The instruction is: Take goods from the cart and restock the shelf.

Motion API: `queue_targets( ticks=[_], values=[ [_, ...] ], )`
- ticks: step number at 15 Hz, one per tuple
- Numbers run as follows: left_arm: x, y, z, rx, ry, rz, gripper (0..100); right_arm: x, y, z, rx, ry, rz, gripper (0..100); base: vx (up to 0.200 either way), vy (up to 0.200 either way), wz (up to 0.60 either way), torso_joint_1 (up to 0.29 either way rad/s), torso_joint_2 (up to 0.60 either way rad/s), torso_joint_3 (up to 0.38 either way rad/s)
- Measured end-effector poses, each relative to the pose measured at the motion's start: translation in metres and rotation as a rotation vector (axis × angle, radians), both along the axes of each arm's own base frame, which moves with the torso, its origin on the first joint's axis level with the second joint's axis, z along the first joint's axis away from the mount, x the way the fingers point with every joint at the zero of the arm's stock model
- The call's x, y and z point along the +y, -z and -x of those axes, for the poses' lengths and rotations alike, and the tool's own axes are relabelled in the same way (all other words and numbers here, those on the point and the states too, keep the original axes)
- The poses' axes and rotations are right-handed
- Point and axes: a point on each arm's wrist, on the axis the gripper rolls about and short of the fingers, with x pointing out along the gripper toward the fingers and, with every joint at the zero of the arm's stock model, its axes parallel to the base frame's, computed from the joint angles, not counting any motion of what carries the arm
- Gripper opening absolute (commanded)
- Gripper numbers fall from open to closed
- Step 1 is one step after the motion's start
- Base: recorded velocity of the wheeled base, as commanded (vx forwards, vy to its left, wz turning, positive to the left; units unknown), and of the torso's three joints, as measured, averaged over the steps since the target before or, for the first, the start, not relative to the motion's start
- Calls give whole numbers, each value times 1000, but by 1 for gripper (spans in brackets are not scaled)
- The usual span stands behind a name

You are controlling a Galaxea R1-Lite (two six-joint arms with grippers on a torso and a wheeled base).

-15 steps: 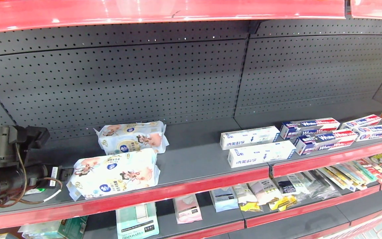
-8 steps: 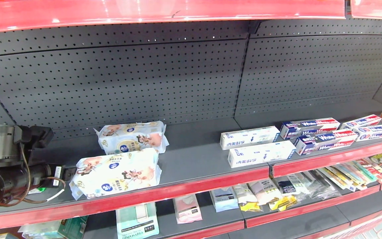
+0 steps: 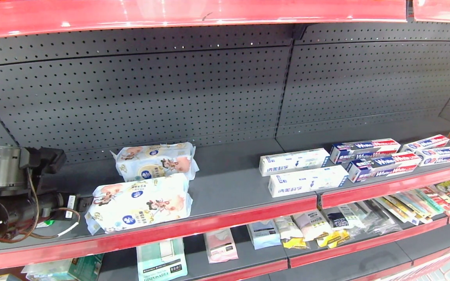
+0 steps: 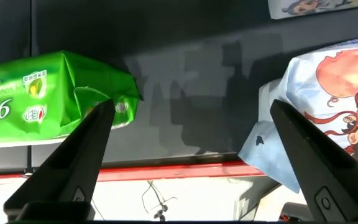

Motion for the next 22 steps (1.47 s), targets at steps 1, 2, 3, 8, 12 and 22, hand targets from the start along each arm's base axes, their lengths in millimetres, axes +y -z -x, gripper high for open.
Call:
queue_targets(
  ticks=[1, 2, 3, 8, 12, 22],
  values=[
    [0, 0, 0, 0, 1, 0, 100, 0, 0, 0, 0, 0, 0, 100, 0, 0, 0, 0, 0, 0],
    [0, 0, 0, -1, 0, 1, 100, 0, 0, 0, 0, 0, 0, 100, 0, 0, 0, 0, 0, 0],
    [0, 0, 0, -2, 1, 1, 100, 0, 0, 0, 0, 0, 0, 100, 0, 0, 0, 0, 0, 0],
    [-3, 1, -2, -6, 11, 0, 100, 0, 0, 0, 0, 0, 0, 100, 0, 0, 0, 0, 0, 0],
    [-4, 1, -3, -6, 19, 0, 100, 0, 0, 0, 0, -1, 0, 100, 0, 0, 0, 0, 0, 0],
    [10, -24, 31, -77, 1, -43, 100, 0, 0, 0, 0, 0, 0, 100, 0, 0, 0, 0, 0, 0]
  ],
)
